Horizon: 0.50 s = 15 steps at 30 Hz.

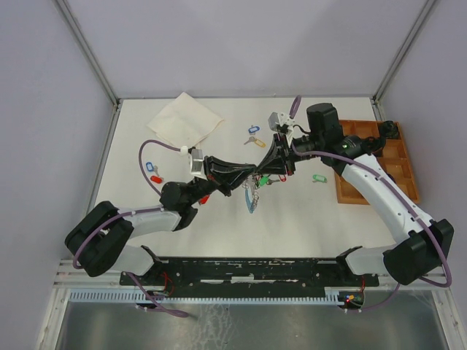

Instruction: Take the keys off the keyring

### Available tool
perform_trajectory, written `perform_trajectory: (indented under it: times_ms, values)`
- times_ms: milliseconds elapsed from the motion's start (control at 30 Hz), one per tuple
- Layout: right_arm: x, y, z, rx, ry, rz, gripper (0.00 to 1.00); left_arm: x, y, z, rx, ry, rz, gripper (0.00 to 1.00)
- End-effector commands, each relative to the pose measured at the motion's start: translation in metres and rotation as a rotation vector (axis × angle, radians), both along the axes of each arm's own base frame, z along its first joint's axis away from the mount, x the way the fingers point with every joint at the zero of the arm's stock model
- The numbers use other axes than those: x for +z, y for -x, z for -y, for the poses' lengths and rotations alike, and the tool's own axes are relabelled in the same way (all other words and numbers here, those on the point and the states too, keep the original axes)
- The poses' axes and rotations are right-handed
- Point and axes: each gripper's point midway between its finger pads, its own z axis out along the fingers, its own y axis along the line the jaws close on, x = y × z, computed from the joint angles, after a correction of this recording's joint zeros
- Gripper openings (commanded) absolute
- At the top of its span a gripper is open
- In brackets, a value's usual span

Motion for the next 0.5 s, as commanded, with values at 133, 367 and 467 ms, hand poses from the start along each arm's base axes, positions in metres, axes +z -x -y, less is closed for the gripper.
perform_trajectory:
  times_ms: [133,367,467]
  values:
    - [0.014,0.014,-0.003,0.079,-0.051,0.023,0.01,0.056,0.023,-0.018,-0.028,0.168,0.163,0.03]
    - [0.003,0.009,0.015,0.035,0.110,0.183,0.01,0.041,0.017,-0.029,-0.013,0.116,0.117,0.41]
    - [-0.009,0.015,0.031,0.070,0.250,0.252,0.01,0.024,0.011,-0.027,0.014,-0.010,0.088,0.54]
